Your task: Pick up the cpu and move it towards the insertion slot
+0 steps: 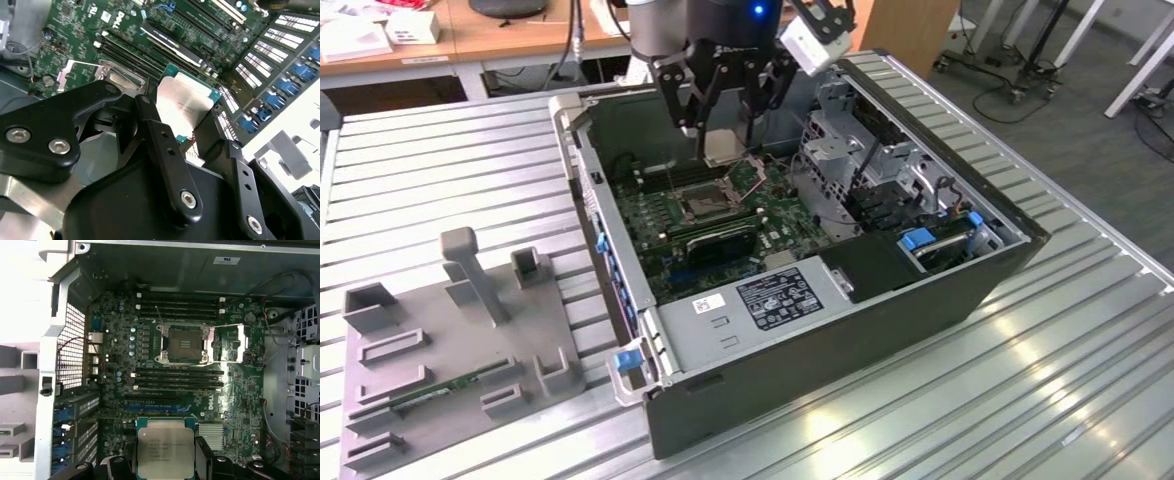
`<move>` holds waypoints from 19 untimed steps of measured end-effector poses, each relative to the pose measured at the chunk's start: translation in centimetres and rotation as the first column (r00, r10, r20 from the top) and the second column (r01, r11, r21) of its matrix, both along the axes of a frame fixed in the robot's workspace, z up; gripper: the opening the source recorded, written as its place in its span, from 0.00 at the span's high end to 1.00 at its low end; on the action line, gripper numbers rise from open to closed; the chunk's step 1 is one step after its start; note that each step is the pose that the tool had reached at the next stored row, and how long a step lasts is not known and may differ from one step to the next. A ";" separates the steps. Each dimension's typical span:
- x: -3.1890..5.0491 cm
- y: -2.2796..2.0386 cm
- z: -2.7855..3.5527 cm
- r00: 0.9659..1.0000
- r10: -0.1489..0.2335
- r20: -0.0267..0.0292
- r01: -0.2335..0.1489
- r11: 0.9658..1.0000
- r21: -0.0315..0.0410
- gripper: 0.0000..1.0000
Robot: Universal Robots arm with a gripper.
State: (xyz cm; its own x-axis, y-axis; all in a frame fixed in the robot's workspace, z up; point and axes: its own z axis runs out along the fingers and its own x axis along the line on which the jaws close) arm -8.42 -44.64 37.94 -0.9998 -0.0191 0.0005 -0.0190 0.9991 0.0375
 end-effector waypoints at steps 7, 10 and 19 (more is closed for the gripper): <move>0.87 0.00 0.00 1.000 0.000 0.000 0.000 1.000 0.000 0.45; 1.08 0.00 0.00 1.000 0.000 0.000 0.000 1.000 0.000 0.45; 1.34 0.00 0.00 1.000 0.000 0.000 0.000 1.000 0.000 0.45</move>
